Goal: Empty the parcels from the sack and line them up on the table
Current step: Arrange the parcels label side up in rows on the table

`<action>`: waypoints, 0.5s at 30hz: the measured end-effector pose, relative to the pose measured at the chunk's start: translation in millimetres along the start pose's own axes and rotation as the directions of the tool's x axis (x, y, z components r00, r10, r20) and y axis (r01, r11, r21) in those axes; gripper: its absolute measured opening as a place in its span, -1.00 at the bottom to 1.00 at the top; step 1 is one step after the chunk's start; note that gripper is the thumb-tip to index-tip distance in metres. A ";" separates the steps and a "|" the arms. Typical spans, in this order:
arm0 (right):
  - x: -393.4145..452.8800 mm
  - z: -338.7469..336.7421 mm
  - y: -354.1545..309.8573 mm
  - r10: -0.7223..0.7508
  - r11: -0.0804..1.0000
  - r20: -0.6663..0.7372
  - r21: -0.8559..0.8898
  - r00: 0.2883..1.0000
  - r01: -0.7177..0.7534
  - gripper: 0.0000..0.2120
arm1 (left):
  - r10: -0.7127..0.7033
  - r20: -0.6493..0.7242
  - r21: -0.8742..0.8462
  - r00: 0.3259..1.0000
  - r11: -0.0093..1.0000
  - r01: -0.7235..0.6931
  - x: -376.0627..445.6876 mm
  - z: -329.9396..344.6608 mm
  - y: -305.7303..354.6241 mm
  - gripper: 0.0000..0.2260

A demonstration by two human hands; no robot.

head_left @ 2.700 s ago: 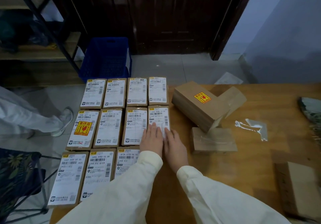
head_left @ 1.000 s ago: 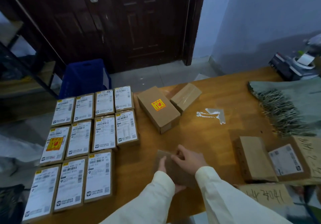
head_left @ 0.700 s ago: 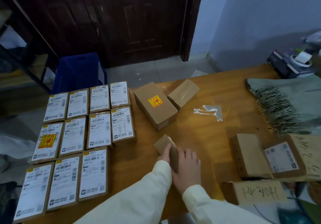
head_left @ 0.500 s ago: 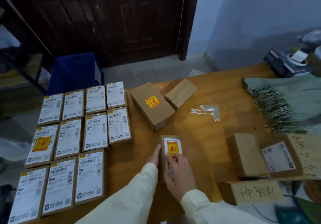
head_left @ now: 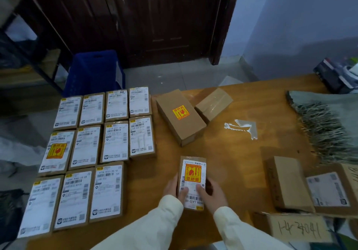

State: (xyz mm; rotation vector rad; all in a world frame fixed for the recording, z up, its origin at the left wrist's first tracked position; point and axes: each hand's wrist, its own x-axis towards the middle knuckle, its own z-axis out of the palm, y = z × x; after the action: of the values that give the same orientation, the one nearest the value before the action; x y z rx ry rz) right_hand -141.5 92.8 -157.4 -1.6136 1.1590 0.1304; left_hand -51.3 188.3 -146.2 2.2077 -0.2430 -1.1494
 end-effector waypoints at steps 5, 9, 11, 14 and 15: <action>8.8 -23.4 -18.4 -0.314 0.887 -0.169 -0.404 0.934 0.225 -0.24 | 0.196 0.199 0.642 0.960 0.715 -0.279 27.8 -36.4 12.1 -0.41; 20.5 -31.5 -42.1 -0.379 0.794 0.048 -0.496 0.924 0.352 -0.45 | 0.443 0.046 0.777 0.895 0.547 -0.311 18.7 -55.5 28.4 -0.40; 22.3 -25.8 -45.8 -0.356 0.716 0.208 -0.565 0.911 0.409 -0.48 | 0.414 -0.308 0.628 0.857 0.765 -0.143 -0.5 -51.3 12.4 -0.53; 17.1 -13.1 -39.7 -0.313 0.683 0.286 -0.595 0.906 0.424 -0.48 | 0.042 -0.540 0.109 0.840 0.994 0.020 -39.2 -28.9 -28.0 -0.54; 13.5 -7.8 -35.5 -0.290 0.698 0.290 -0.587 0.912 0.409 -0.46 | -0.087 -0.460 -0.052 0.884 0.996 0.071 -48.2 -20.2 -39.0 -0.47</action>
State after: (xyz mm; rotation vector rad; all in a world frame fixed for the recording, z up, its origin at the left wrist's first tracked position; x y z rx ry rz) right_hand -112.3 75.9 -138.1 -2.3528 0.6619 0.4504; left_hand -69.1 248.7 -128.9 2.4004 0.0706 -0.6259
